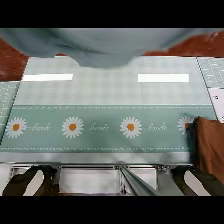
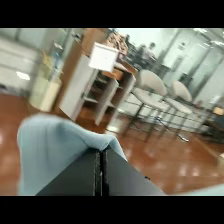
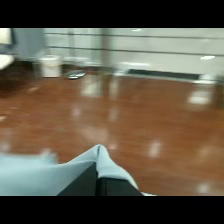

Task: Fold the shirts.

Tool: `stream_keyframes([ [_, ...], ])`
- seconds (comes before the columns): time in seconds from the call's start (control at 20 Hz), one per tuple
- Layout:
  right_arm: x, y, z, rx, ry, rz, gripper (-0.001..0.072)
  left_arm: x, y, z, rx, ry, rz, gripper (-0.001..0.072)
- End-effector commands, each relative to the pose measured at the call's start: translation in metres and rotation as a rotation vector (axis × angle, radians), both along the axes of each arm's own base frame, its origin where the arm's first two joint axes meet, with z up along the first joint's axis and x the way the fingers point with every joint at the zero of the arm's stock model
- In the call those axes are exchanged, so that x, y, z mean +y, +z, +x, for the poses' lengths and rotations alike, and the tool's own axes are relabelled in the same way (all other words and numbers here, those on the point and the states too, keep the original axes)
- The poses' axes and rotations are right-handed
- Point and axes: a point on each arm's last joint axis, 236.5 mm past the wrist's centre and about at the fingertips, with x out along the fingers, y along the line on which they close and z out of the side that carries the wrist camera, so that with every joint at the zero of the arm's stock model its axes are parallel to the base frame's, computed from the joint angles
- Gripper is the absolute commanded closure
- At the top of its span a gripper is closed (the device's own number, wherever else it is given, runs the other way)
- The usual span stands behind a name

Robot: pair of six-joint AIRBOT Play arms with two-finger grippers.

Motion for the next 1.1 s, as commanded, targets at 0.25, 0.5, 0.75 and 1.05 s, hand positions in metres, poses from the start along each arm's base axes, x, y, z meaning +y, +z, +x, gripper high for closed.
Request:
stream_keyframes([
  [0.25,-0.021,-0.044,-0.118,0.142,-0.203,-0.086,0.0689,0.01,-0.023,-0.084,0.055,0.177,0.336,0.0691],
  [0.5,0.009,-0.166,-0.1,0.454,-0.047,0.03,0.0689,0.03,-0.074,-0.052,0.235,0.198,0.31,0.0691],
  [0.75,0.012,-0.3,-0.061,0.725,-0.018,0.185,0.0689,0.03,-0.211,0.042,0.548,0.058,0.193,0.0691],
  [1.05,-0.016,-0.419,0.02,0.885,-0.095,0.28,0.0689,-0.027,-0.378,0.163,0.839,-0.088,0.175,0.0691],
])
